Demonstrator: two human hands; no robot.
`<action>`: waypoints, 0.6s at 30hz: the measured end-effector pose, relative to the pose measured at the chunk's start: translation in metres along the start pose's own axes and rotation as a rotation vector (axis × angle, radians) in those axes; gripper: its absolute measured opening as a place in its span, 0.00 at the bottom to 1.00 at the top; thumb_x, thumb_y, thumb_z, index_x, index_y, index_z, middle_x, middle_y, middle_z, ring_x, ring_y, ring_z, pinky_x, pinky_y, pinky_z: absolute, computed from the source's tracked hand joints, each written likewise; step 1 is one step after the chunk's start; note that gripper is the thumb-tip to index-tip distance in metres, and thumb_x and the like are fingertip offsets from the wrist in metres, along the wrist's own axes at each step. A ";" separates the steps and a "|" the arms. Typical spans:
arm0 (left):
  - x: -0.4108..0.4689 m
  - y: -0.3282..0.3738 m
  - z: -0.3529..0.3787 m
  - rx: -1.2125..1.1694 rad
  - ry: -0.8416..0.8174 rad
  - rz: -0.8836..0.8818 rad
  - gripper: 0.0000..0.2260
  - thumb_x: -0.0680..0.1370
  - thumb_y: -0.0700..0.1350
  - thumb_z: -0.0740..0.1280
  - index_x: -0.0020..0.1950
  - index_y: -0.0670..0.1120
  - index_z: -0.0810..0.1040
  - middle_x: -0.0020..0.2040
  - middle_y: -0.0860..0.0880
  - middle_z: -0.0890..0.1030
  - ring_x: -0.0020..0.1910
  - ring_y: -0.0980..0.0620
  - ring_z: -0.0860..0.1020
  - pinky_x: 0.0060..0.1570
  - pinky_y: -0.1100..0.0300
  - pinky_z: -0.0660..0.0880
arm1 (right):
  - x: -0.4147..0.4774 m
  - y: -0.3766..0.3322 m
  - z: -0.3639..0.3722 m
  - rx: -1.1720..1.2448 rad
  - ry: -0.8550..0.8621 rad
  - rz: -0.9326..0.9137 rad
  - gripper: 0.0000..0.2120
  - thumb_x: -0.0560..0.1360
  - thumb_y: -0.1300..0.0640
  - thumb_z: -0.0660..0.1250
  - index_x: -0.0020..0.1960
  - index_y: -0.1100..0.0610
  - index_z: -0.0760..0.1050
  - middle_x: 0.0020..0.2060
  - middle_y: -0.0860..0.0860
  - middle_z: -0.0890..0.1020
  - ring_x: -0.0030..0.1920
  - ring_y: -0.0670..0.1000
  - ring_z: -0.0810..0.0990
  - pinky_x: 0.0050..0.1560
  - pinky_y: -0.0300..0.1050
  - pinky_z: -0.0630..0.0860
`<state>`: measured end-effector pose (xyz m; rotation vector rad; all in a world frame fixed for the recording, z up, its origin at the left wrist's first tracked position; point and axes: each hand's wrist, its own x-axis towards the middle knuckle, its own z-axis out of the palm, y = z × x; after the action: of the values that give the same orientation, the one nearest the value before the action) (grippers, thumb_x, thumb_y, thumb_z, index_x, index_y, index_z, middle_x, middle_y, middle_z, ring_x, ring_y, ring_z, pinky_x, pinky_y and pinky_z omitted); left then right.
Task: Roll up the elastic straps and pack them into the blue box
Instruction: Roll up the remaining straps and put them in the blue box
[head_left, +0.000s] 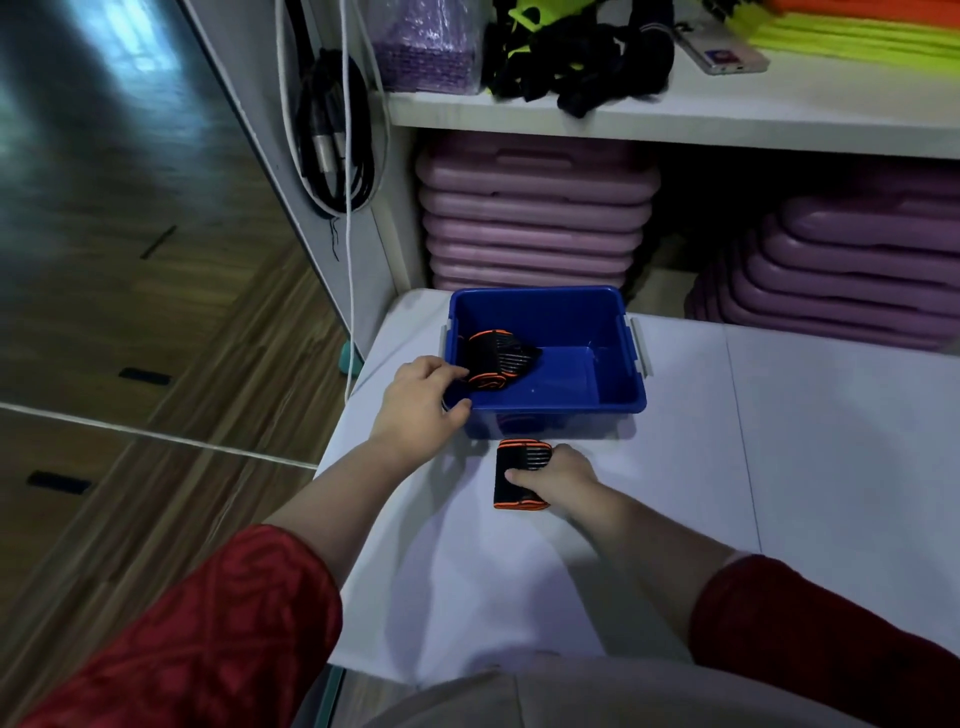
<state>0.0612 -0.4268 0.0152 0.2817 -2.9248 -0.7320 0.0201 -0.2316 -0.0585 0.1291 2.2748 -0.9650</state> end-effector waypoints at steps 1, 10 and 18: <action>-0.001 0.000 -0.001 0.001 -0.003 -0.003 0.19 0.75 0.50 0.67 0.66 0.51 0.75 0.63 0.48 0.74 0.64 0.48 0.69 0.64 0.58 0.65 | -0.001 -0.001 0.000 0.010 -0.030 0.016 0.26 0.59 0.45 0.78 0.51 0.56 0.74 0.44 0.51 0.82 0.44 0.52 0.81 0.46 0.47 0.80; -0.002 -0.001 0.002 -0.023 -0.020 -0.025 0.19 0.75 0.50 0.67 0.66 0.51 0.75 0.63 0.49 0.74 0.64 0.48 0.68 0.64 0.58 0.64 | -0.025 0.015 -0.006 0.116 -0.128 -0.099 0.22 0.58 0.52 0.79 0.47 0.52 0.72 0.44 0.50 0.82 0.45 0.50 0.82 0.50 0.51 0.81; 0.022 -0.007 -0.002 -0.080 0.001 -0.028 0.19 0.75 0.48 0.67 0.66 0.50 0.75 0.60 0.49 0.75 0.62 0.48 0.70 0.63 0.59 0.65 | -0.060 -0.037 -0.073 0.310 -0.157 -0.330 0.20 0.64 0.53 0.79 0.53 0.54 0.76 0.46 0.52 0.84 0.45 0.51 0.84 0.43 0.44 0.81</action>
<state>0.0409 -0.4383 0.0154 0.3160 -2.8874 -0.8502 0.0158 -0.2004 0.0374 -0.1910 2.0260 -1.4436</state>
